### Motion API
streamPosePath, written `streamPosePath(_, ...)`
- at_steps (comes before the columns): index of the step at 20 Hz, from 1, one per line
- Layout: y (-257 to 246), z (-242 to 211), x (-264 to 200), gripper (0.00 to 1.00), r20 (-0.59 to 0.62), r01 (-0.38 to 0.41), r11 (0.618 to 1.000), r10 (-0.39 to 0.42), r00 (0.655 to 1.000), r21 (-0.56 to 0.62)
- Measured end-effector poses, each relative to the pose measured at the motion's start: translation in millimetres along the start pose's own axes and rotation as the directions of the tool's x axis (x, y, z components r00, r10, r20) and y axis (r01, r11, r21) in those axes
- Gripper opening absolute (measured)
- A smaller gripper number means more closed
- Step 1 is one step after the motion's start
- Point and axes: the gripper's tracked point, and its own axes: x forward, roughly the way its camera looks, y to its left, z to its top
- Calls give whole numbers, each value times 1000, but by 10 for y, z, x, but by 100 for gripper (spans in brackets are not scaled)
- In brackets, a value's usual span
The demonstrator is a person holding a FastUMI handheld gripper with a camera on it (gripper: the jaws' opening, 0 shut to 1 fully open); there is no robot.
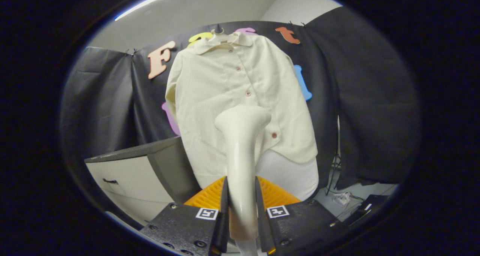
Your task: Iron the clothes twice with a garment steamer, once on the left side and once on the right side.
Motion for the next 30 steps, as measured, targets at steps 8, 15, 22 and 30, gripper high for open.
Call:
streamPosePath(8,-284,1489,452,33,193,79,996,-70,979,-39)
streamPosePath(15,-525,1889,979,33,256,132,991,-124,959,-12)
streamPosePath(22,-673,1787,1404,33,258,142,990,-142,956,16)
streamPosePath(30,-837,1335,1389,33,199,155,986,-163,966,56)
